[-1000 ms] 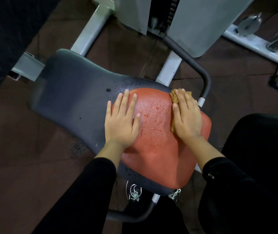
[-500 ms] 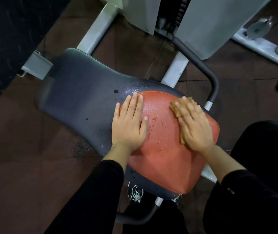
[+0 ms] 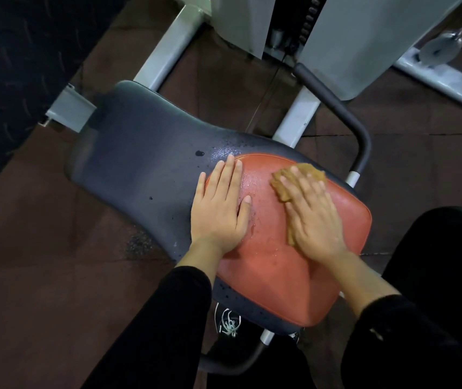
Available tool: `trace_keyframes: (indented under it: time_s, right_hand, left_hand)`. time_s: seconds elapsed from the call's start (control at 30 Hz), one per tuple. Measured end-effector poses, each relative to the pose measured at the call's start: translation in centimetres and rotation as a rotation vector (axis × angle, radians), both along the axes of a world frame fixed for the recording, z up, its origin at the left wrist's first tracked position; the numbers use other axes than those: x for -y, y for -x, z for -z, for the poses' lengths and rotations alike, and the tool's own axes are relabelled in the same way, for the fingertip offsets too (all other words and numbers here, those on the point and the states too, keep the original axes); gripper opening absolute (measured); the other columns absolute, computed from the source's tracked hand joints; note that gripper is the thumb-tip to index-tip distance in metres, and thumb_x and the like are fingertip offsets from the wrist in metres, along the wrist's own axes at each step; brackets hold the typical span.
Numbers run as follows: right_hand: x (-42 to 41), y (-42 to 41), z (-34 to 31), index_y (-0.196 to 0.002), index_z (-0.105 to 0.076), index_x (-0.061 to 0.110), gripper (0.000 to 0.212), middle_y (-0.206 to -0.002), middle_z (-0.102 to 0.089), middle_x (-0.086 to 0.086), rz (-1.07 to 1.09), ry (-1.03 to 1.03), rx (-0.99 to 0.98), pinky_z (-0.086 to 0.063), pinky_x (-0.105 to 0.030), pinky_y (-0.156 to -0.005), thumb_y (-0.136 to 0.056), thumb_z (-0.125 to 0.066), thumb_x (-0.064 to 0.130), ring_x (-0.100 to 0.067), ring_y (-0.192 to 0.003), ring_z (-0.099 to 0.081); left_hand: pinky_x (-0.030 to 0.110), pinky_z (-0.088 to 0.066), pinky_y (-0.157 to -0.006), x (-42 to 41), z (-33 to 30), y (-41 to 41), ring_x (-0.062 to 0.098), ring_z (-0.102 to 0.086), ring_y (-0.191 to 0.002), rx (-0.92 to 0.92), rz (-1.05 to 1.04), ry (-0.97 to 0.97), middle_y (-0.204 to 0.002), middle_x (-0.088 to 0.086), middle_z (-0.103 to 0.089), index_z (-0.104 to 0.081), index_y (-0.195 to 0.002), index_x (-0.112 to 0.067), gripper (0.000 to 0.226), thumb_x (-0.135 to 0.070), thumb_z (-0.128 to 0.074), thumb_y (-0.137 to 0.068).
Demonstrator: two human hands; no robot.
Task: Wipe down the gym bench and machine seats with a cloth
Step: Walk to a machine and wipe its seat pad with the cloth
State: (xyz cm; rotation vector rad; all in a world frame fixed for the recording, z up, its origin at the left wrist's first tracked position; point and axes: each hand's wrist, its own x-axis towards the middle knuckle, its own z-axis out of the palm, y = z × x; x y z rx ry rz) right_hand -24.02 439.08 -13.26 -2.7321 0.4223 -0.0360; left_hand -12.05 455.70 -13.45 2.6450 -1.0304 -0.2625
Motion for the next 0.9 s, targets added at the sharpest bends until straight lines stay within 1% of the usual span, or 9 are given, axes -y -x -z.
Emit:
trace_keyframes:
  time_s: [0.1,0.2,0.27,0.33,0.43,0.57,0.67,0.8,0.9]
  right_hand:
    - [3.4,-0.9,0.5,-0.144,-0.034,0.019,0.047,-0.152,-0.031,-0.006,0.137,-0.013,-0.037,-0.022,-0.046,-0.115,-0.098,-0.03,0.026,-0.024,-0.142,-0.025]
    - [3.4,-5.3,0.0,-0.141,-0.039,0.013,0.05,-0.149,-0.037,-0.006,0.288,-0.018,-0.039,-0.025,-0.043,-0.114,-0.097,-0.022,0.031,-0.024,-0.139,-0.032]
    - [1.5,-7.6,-0.4,-0.141,-0.039,0.012,0.048,-0.148,-0.039,-0.006,0.261,-0.001,-0.022,-0.024,-0.043,-0.114,-0.098,-0.024,0.029,-0.023,-0.137,-0.033]
    - [-0.9,-7.9,-0.6,-0.143,-0.036,0.013,0.047,-0.15,-0.035,-0.004,0.208,0.014,0.006,-0.021,-0.042,-0.116,-0.098,-0.027,0.026,-0.021,-0.139,-0.03]
    - [-3.1,-4.9,-0.6,-0.147,-0.03,0.016,0.049,-0.155,-0.025,0.0,0.078,-0.007,0.018,-0.013,-0.04,-0.119,-0.099,-0.029,0.027,-0.018,-0.144,-0.018]
    - [-0.4,0.2,0.0,-0.145,-0.033,0.018,0.047,-0.154,-0.026,0.0,-0.05,0.013,0.025,-0.016,-0.044,-0.118,-0.098,-0.035,0.025,-0.02,-0.144,-0.017]
    - [2.3,0.6,0.4,-0.145,-0.032,0.017,0.048,-0.154,-0.025,-0.003,-0.003,-0.006,-0.005,-0.019,-0.047,-0.116,-0.097,-0.033,0.023,-0.02,-0.144,-0.018]
    - [1.9,-4.1,0.0,-0.143,-0.037,0.013,0.047,-0.15,-0.035,-0.005,0.256,-0.034,0.018,-0.024,-0.04,-0.115,-0.098,-0.03,0.023,-0.021,-0.14,-0.029]
    - [-0.5,-7.5,-0.3,-0.139,-0.041,0.01,0.045,-0.145,-0.042,-0.007,0.259,-0.026,0.053,-0.026,-0.038,-0.114,-0.097,-0.032,0.021,-0.023,-0.134,-0.037]
  left_hand:
    - [0.045,-0.011,-0.121,0.2,0.0,0.0,0.019,-0.015,-0.148,-0.002,-0.005,-0.017,-0.161,0.003,-0.019,-0.023,-0.154,-0.013,0.062,-0.038,-0.029,-0.097]
    - [0.045,-0.011,-0.12,0.1,0.0,0.0,0.019,-0.016,-0.148,0.002,-0.008,-0.022,-0.161,0.003,-0.019,-0.023,-0.154,-0.013,0.062,-0.038,-0.029,-0.097]
    - [0.045,-0.013,-0.12,0.1,0.0,0.0,0.019,-0.018,-0.148,0.005,-0.008,-0.007,-0.16,0.003,-0.021,-0.025,-0.153,-0.012,0.062,-0.038,-0.03,-0.096]
    - [0.045,-0.014,-0.12,0.1,0.0,0.0,0.02,-0.021,-0.147,0.008,-0.009,0.013,-0.159,0.004,-0.023,-0.027,-0.152,-0.012,0.062,-0.037,-0.032,-0.096]
    - [0.045,-0.015,-0.119,0.0,0.0,-0.1,0.02,-0.022,-0.146,0.011,-0.008,0.028,-0.159,0.005,-0.024,-0.029,-0.152,-0.011,0.061,-0.036,-0.033,-0.096]
    - [0.045,-0.013,-0.12,0.0,0.0,-0.1,0.019,-0.019,-0.147,0.003,-0.001,0.018,-0.16,0.004,-0.022,-0.026,-0.153,-0.012,0.062,-0.036,-0.034,-0.096]
    - [0.043,-0.011,-0.12,0.1,-0.1,0.0,0.019,-0.018,-0.147,0.001,-0.01,0.015,-0.16,0.003,-0.022,-0.025,-0.153,-0.013,0.062,-0.037,-0.033,-0.096]
    - [0.044,-0.013,-0.12,0.1,0.0,0.0,0.019,-0.019,-0.147,0.006,-0.013,0.018,-0.16,0.004,-0.023,-0.025,-0.153,-0.013,0.062,-0.037,-0.032,-0.096]
    - [0.044,-0.014,-0.12,0.1,0.1,0.0,0.02,-0.021,-0.146,0.012,-0.009,0.03,-0.159,0.005,-0.024,-0.027,-0.152,-0.012,0.061,-0.036,-0.033,-0.096]
